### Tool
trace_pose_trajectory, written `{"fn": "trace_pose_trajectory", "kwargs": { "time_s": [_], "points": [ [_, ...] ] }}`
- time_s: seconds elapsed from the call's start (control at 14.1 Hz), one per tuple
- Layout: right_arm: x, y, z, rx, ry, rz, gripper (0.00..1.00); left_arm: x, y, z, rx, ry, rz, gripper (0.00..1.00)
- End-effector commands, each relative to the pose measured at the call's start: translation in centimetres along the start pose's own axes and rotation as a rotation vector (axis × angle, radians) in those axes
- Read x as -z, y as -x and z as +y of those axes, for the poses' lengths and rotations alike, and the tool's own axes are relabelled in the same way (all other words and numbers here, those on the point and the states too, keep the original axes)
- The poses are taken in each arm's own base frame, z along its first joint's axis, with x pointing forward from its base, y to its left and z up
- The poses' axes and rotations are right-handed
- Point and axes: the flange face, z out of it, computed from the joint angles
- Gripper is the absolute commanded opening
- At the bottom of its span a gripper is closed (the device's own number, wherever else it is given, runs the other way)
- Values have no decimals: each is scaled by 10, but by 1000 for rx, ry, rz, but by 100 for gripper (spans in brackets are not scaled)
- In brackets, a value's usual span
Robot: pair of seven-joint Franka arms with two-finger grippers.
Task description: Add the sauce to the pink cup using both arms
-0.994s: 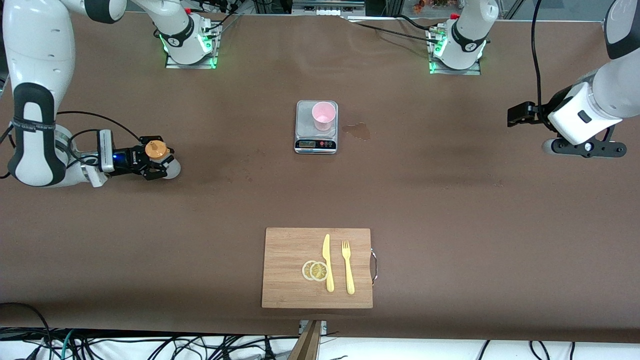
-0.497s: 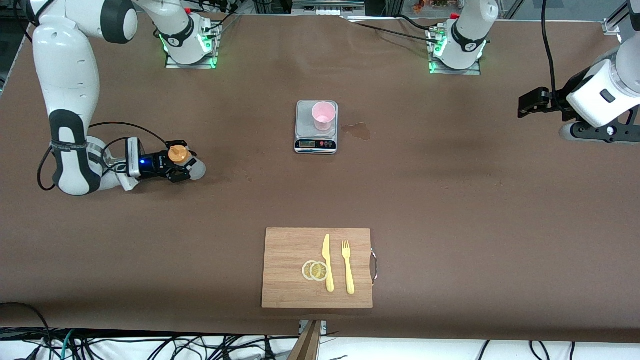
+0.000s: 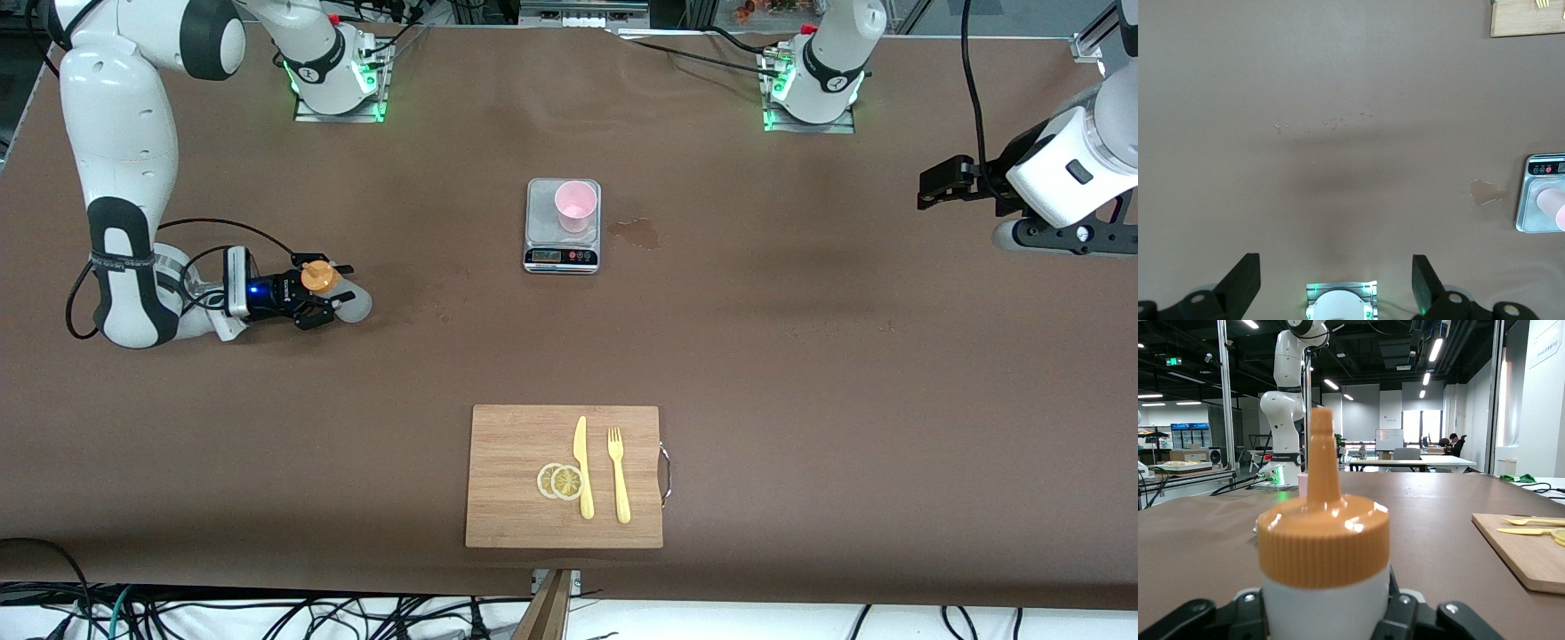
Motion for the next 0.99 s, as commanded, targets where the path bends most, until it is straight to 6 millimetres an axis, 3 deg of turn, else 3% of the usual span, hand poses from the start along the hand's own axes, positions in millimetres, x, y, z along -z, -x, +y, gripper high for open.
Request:
{"fn": "trace_pose_trajectory", "kwargs": {
  "time_s": [0.0, 0.21, 0.36, 0.57, 0.78, 0.92],
  "points": [
    [19, -3, -8, 121, 15, 8, 100, 4, 0, -3, -22, 31, -9, 100],
    [62, -24, -10, 128, -35, -94, 100, 3, 0, -2, -23, 29, -11, 100],
    [99, -60, -11, 126, -54, -198, 100, 3, 0, -3, -25, 31, -11, 100],
    [135, -127, -15, 58, -81, -398, 100, 3, 0, -1, -23, 29, -11, 100],
    [150, -203, -16, -63, -35, -586, 100, 2, -1, -2, -24, 29, -13, 100],
    [142, -246, -17, -165, -3, -686, 100, 2, -1, -3, -23, 31, -13, 100]
  ]
}}
